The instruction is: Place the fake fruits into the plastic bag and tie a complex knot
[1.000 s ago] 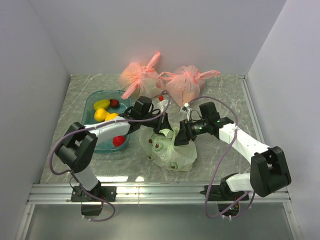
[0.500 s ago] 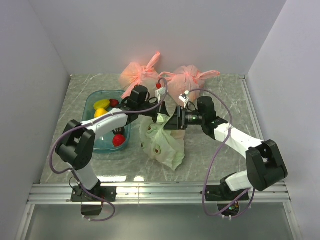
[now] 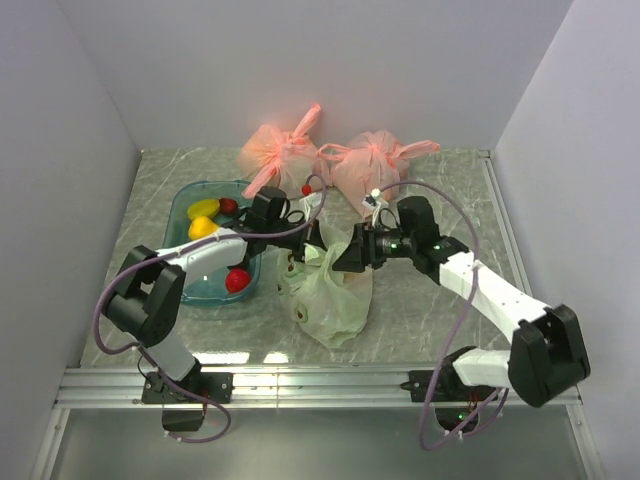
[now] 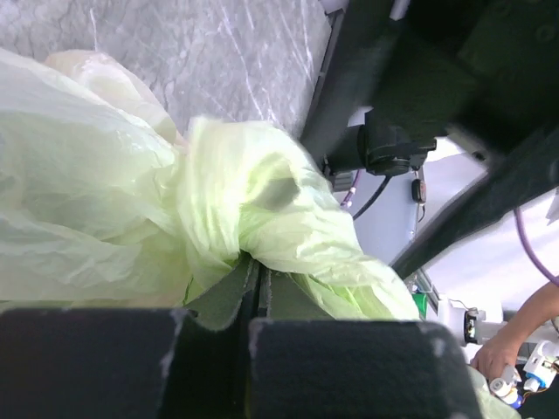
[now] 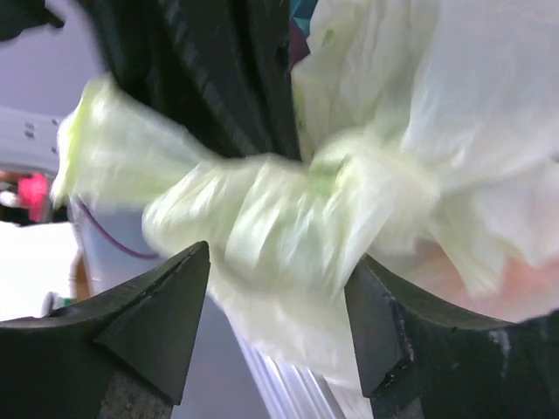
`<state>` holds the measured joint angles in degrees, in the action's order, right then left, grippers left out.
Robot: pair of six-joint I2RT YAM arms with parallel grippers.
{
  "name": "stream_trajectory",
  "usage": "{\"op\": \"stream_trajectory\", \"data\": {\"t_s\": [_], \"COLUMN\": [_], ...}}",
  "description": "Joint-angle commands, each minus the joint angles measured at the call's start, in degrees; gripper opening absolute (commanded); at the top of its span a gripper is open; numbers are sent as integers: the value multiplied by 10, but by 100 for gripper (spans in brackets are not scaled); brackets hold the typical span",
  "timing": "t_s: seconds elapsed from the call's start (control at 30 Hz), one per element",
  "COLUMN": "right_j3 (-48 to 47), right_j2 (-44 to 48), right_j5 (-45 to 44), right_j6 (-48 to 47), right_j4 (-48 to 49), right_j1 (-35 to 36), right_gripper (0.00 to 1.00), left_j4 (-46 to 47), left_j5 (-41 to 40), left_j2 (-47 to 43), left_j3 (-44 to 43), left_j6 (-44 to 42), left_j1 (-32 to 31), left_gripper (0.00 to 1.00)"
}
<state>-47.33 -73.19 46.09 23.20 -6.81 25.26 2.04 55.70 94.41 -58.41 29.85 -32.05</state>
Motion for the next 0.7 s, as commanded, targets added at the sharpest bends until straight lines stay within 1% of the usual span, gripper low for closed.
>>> {"op": "stream_trajectory", "data": {"t_s": [0.0,0.07,0.1,0.13,0.2,0.3,0.33,0.43,0.47,0.5,0.6,0.67], "right_j3": [-36,-33,-28,-28,-30,-52,-58,-72,-75,-78,-81,-86], "right_j2": [63,74,76,74,61,23,13,-19,-26,-38,-50,-49], "right_j5": [0,7,12,16,25,36,36,38,37,37,26,22], "right_j6": [-89,-89,-82,-64,-48,-45,-45,-40,-40,-33,-30,-38], "right_j4": [-79,-68,-39,-25,14,27,27,36,36,41,45,37], "right_j1": [-9,-8,-8,-8,0,15,18,30,34,41,52,55], "right_gripper": [64,56,47,43,35,29,28,26,25,25,24,24], "left_j4": [24,10,6,-1,2,37,73,125,199,246,414,444], "left_j5": [34,38,40,41,41,46,49,55,56,65,86,98], "left_j2": [-4,0,2,4,8,10,11,21,24,27,46,59], "left_j3": [-13,-19,-20,-21,-18,-11,-5,-3,1,9,39,42], "left_j6": [2,-8,-17,-21,-17,12,25,74,99,167,279,300], "left_j1": [9,10,10,9,10,5,2,-9,-10,-11,-19,-21], "left_gripper": [0,0,0,0,0,0,0,0,0,0,0,0]}}
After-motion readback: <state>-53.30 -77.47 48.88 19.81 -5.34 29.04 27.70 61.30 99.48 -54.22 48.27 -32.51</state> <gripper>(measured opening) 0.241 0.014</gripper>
